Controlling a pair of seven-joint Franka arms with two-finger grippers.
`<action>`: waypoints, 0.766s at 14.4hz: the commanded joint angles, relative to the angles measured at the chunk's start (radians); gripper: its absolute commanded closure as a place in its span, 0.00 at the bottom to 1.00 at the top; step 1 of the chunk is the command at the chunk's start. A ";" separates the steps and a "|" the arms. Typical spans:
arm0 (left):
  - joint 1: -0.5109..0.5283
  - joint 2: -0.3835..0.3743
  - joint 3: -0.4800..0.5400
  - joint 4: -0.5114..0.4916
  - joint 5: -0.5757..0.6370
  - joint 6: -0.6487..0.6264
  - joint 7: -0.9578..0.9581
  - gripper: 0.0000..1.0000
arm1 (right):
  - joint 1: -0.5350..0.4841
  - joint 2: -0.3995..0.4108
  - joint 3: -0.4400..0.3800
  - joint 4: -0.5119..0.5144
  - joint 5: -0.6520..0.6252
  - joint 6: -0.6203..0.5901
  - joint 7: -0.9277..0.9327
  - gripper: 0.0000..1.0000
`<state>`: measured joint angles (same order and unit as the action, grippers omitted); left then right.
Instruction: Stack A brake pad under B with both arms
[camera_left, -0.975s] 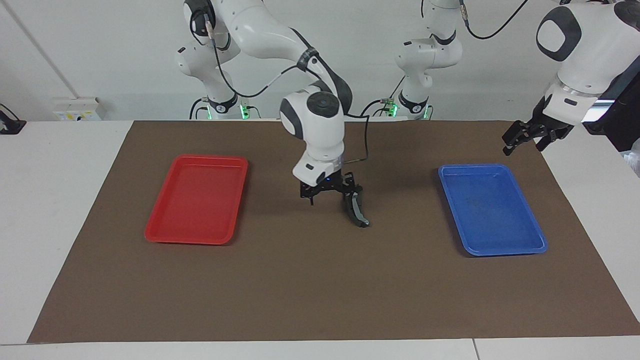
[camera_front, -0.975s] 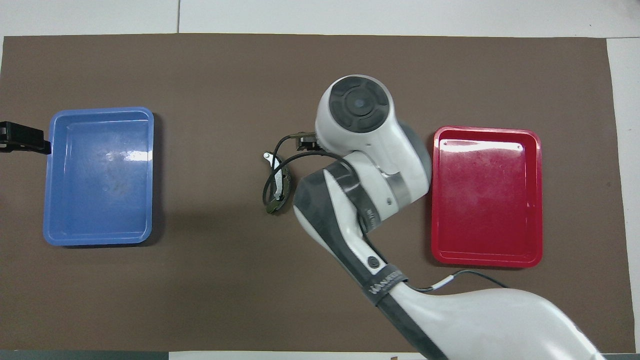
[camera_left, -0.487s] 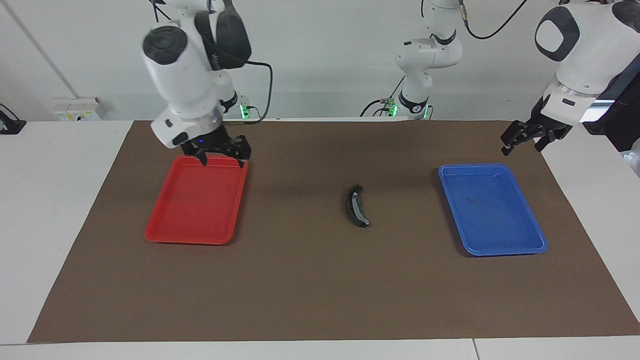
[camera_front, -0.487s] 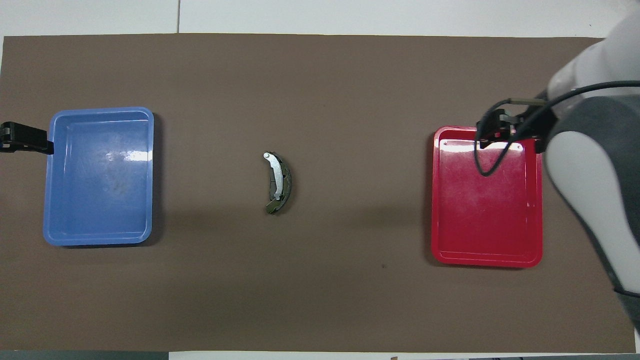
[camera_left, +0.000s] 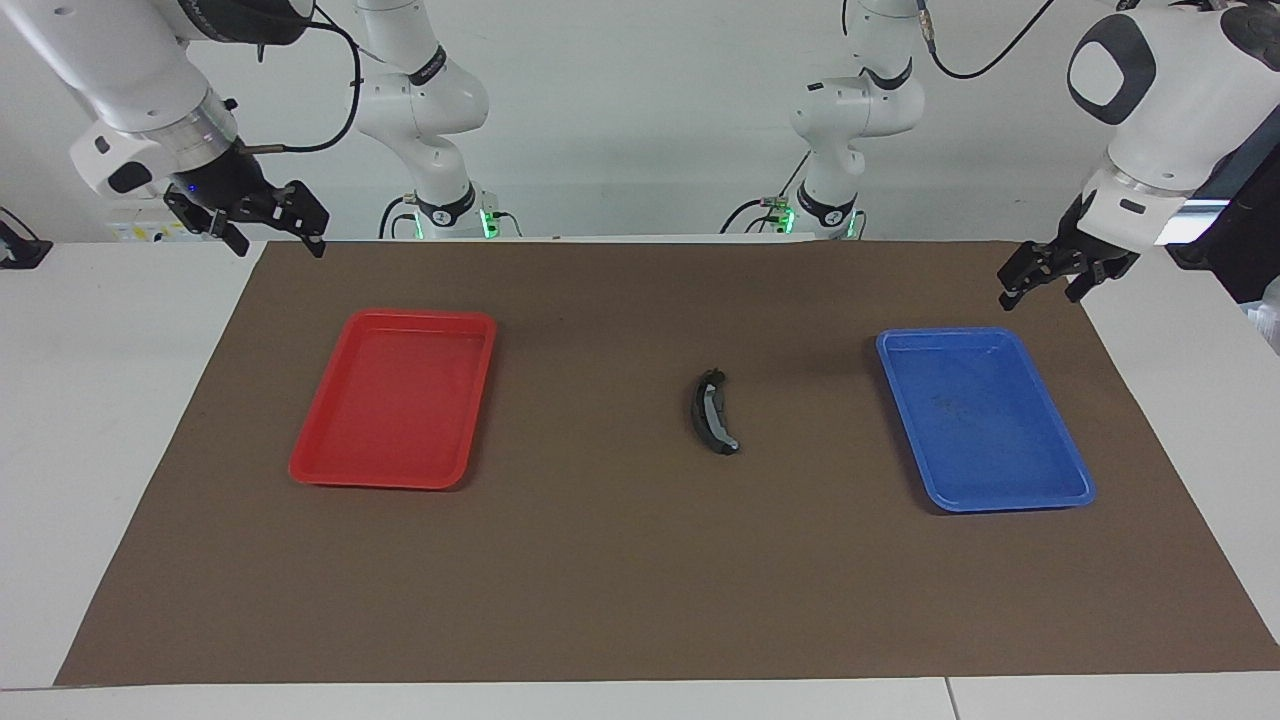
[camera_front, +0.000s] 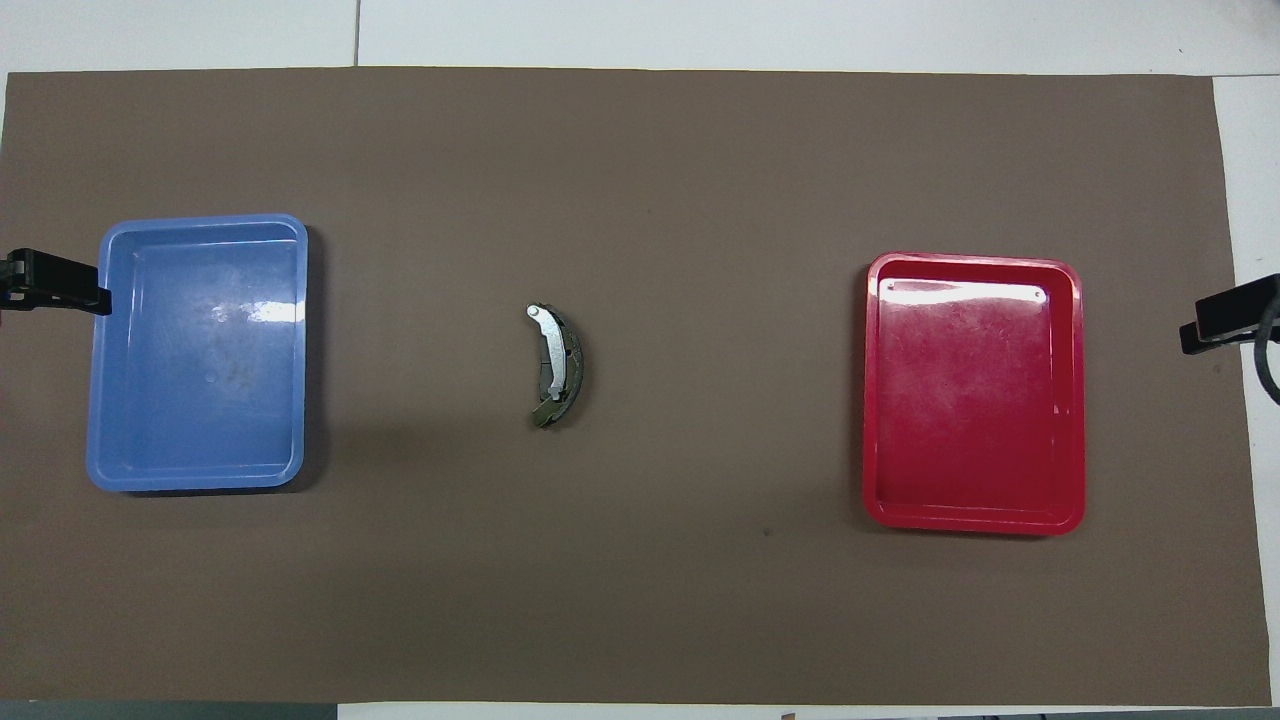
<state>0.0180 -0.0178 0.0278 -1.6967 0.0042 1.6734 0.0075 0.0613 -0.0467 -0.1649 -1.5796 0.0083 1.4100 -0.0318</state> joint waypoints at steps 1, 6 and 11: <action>-0.004 -0.008 0.001 -0.008 0.002 -0.024 0.006 0.00 | -0.023 -0.041 0.019 -0.086 -0.022 0.032 -0.025 0.01; -0.003 -0.010 0.000 -0.009 0.002 -0.024 0.006 0.00 | -0.026 -0.044 0.018 -0.068 -0.021 0.035 -0.080 0.01; -0.003 -0.010 0.000 -0.008 0.002 -0.024 0.006 0.00 | -0.031 -0.044 0.021 -0.068 -0.044 0.067 -0.088 0.01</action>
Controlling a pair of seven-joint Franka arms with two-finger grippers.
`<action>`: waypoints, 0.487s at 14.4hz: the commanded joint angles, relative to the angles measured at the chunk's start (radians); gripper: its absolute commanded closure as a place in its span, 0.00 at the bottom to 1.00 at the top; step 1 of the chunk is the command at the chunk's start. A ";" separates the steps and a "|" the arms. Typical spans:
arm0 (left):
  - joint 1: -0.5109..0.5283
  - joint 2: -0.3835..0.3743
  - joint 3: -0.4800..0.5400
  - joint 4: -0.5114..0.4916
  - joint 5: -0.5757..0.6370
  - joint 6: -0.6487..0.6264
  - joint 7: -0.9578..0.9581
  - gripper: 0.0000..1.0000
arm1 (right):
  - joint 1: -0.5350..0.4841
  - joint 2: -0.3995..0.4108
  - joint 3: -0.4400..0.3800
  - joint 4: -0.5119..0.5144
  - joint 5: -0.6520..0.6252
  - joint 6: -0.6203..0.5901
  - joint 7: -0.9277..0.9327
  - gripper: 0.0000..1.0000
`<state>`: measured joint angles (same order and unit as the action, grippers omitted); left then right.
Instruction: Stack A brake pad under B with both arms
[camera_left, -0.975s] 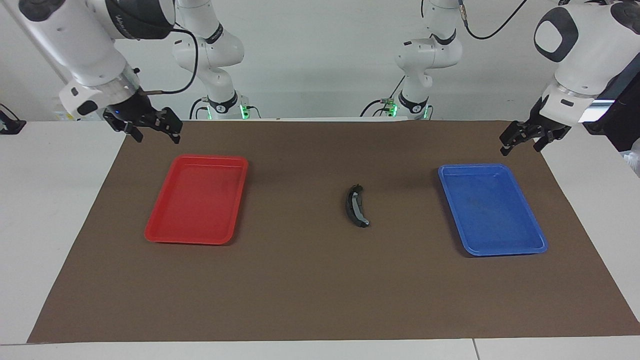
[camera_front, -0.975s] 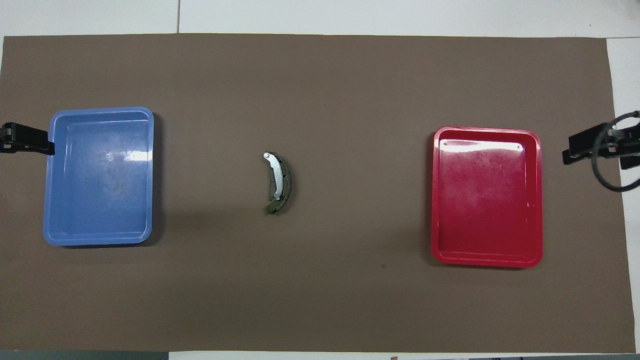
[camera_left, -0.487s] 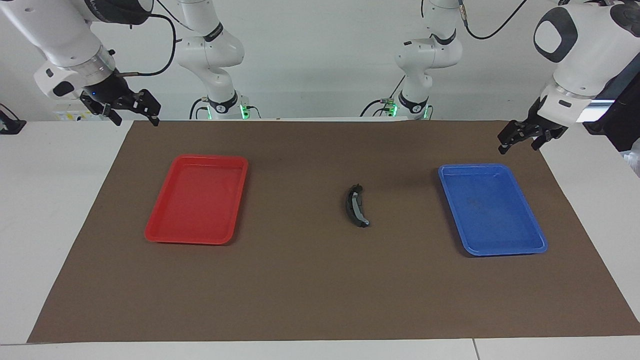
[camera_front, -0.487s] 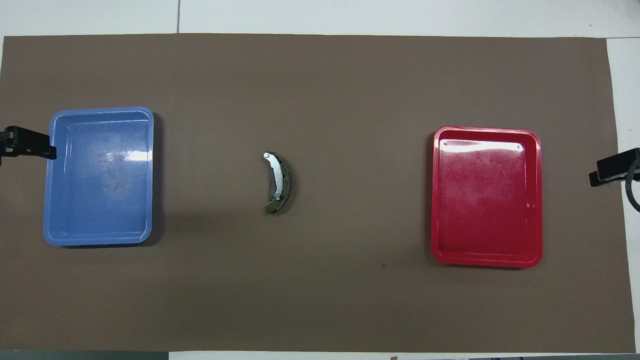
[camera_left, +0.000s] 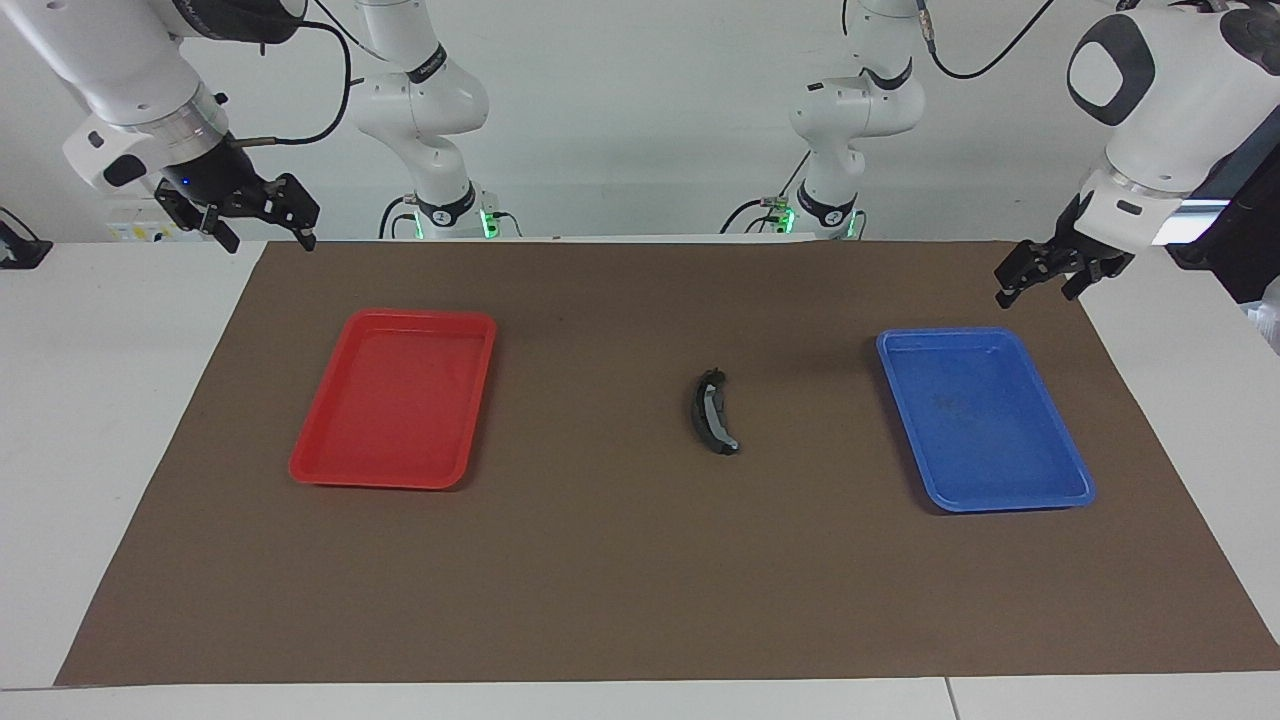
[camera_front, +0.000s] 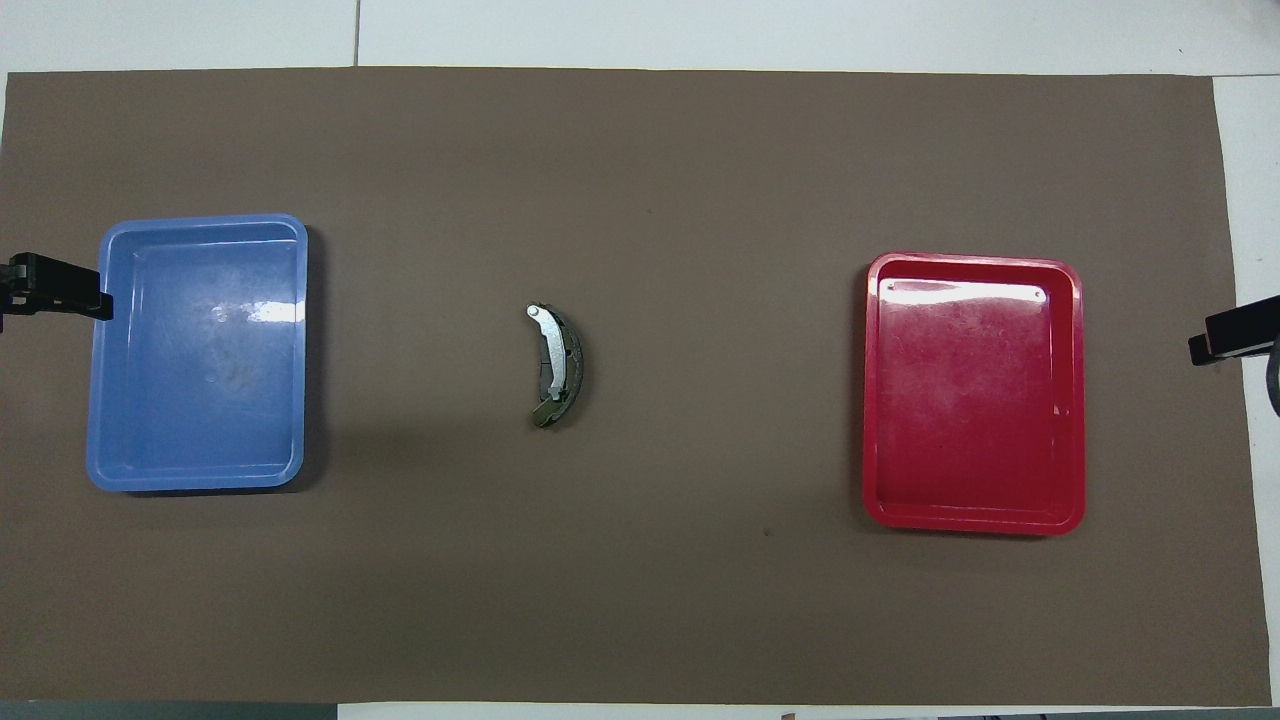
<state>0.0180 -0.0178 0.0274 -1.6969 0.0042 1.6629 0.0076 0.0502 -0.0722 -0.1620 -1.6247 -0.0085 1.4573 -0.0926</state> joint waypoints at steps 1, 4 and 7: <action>-0.003 -0.010 0.000 -0.007 0.002 -0.014 0.006 0.00 | -0.021 -0.018 0.018 -0.023 -0.027 0.026 -0.027 0.01; -0.003 -0.010 0.000 -0.009 0.000 -0.012 0.008 0.00 | -0.020 -0.020 0.019 -0.029 -0.027 0.058 -0.021 0.01; -0.003 -0.010 0.000 -0.009 0.000 -0.009 0.006 0.00 | -0.020 -0.020 0.019 -0.031 -0.025 0.058 -0.016 0.01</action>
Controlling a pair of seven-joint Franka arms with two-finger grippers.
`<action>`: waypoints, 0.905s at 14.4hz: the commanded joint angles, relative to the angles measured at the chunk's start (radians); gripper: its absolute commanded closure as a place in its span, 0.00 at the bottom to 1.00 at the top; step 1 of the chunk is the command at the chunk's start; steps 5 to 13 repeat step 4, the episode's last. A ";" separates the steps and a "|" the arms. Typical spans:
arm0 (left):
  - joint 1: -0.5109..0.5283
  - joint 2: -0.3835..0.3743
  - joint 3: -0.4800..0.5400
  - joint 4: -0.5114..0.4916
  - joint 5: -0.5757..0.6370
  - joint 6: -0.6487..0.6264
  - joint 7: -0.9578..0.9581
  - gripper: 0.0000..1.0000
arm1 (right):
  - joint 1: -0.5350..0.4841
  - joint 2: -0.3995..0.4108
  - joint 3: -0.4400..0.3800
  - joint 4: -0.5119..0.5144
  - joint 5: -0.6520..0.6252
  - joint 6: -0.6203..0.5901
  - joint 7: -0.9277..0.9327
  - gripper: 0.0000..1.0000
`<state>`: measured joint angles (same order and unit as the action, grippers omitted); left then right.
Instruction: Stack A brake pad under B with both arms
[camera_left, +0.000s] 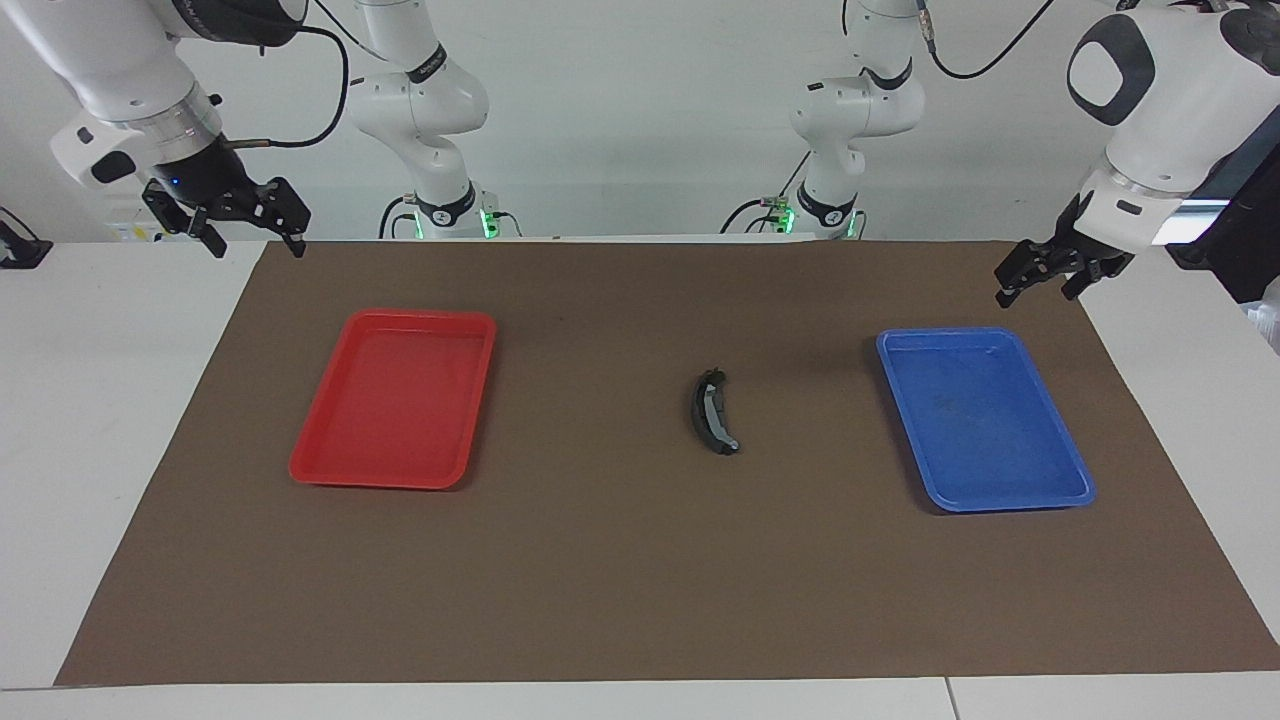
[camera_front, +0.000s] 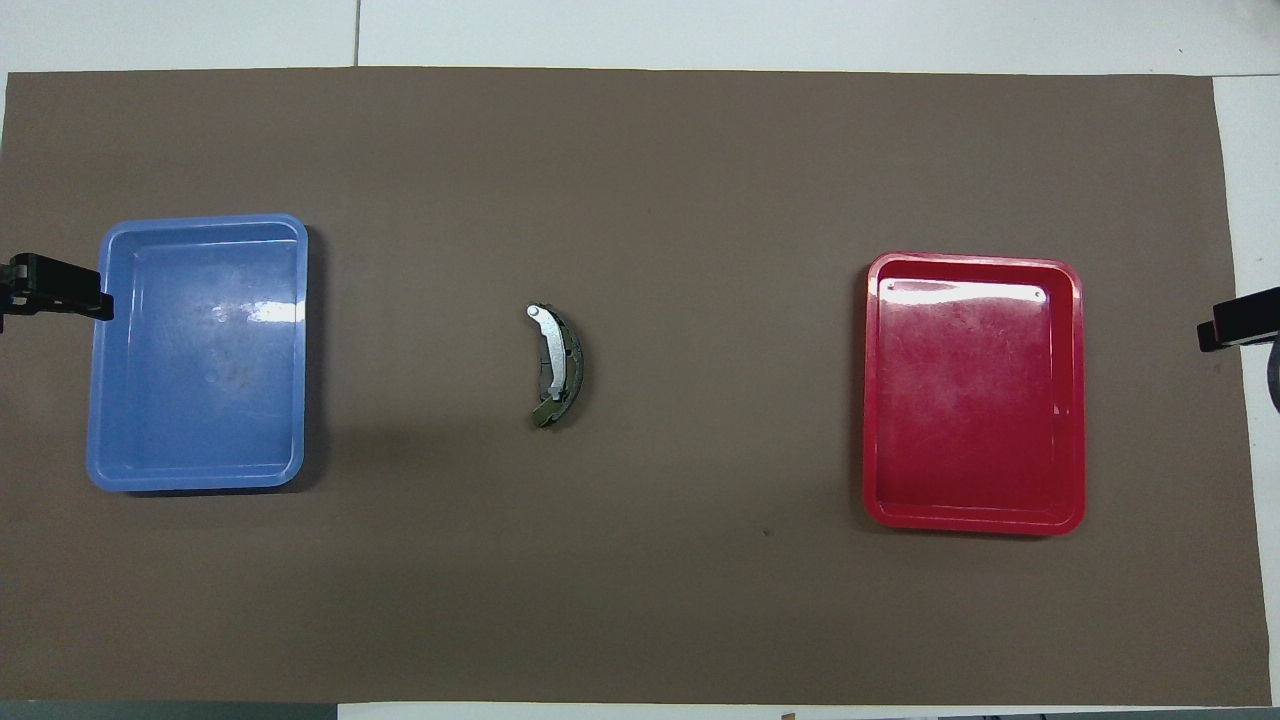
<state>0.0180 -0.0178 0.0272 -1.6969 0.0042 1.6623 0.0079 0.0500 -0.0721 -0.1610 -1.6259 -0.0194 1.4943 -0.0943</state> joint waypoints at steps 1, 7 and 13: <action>-0.003 -0.010 0.000 -0.009 0.002 -0.009 0.006 0.00 | -0.019 -0.020 0.018 -0.031 -0.014 0.021 -0.016 0.01; -0.003 -0.010 0.000 -0.009 0.002 -0.006 0.006 0.00 | -0.019 -0.020 0.018 -0.031 -0.014 0.021 -0.016 0.01; -0.003 -0.010 0.000 -0.009 0.002 -0.006 0.006 0.00 | -0.019 -0.020 0.018 -0.031 -0.014 0.021 -0.016 0.01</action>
